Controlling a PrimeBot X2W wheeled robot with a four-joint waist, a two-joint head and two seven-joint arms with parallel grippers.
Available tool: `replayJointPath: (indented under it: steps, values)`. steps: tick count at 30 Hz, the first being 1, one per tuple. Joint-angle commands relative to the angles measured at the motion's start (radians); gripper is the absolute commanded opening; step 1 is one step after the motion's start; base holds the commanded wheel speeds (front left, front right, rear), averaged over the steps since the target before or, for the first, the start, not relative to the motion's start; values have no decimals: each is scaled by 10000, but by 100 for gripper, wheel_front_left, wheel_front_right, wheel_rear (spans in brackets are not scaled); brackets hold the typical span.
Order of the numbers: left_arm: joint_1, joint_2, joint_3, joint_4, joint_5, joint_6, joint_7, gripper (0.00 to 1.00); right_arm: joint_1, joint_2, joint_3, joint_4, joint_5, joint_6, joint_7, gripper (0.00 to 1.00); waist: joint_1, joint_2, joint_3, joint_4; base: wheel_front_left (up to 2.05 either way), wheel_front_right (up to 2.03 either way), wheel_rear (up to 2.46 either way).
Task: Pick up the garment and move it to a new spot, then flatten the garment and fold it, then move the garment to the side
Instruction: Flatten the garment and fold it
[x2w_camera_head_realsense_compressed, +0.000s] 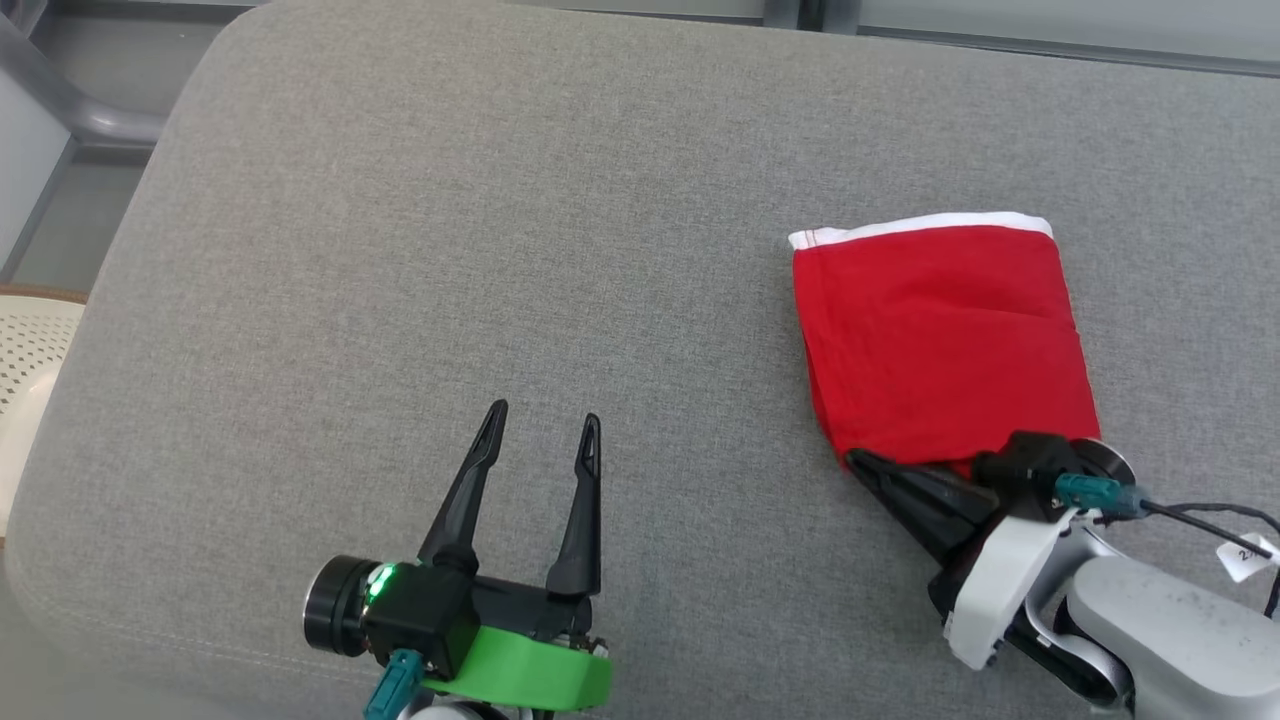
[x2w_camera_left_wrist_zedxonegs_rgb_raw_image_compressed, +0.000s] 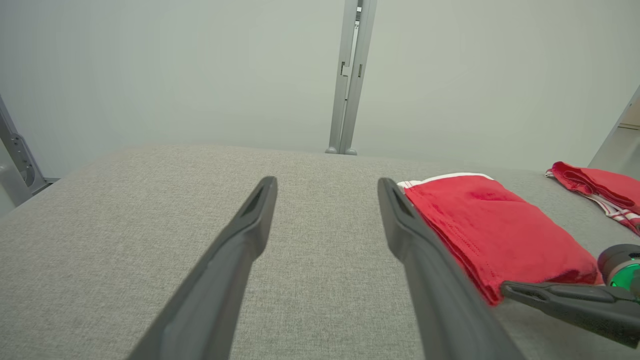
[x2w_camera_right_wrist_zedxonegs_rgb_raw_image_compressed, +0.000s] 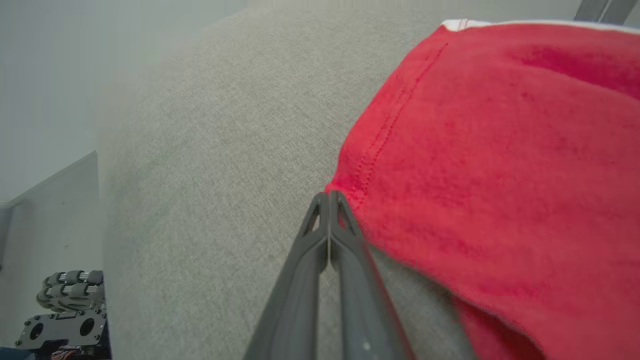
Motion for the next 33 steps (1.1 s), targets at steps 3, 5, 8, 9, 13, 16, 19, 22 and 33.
replayJointPath:
  steps: [3,5,8,9,13,16,19,22,33]
  values:
    - [-7,15,45,-49,87,-5,1,100,-347,127,-811,-279,-283,-15,-26,0,0,0,-4,-37,0,0,0]
    - [-18,15,29,-93,65,6,3,100,-405,374,-1486,-70,-728,-14,-26,0,0,0,57,-33,0,0,0]
    - [-114,15,-75,-119,4,-39,1,100,-463,925,-2439,572,-1147,-14,-26,0,0,0,156,67,0,0,0]
    - [-161,15,-125,-111,-17,-40,1,100,-519,1145,-2698,858,-1280,-14,-26,0,0,0,187,116,0,0,0]
    - [-294,15,-248,-123,-41,-21,3,100,-901,2027,-3602,2166,-1952,-14,-26,0,0,0,378,274,0,0,0]
    - [-348,15,-283,-126,10,2,1,100,-1125,2431,-4198,2931,-2604,-14,-26,0,0,0,466,298,0,0,0]
    - [-405,15,-284,-106,28,8,3,100,-1164,2816,-4600,3480,-3049,-14,-26,0,0,0,530,283,0,0,0]
    - [-415,15,-333,-72,-5,9,1,100,-1136,3112,-4691,4005,-3256,-14,-26,0,0,0,555,230,0,0,0]
    - [-525,15,-138,-84,180,-21,3,100,-1100,3475,-5160,3073,-3320,-14,-26,0,0,0,484,-452,0,0,0]
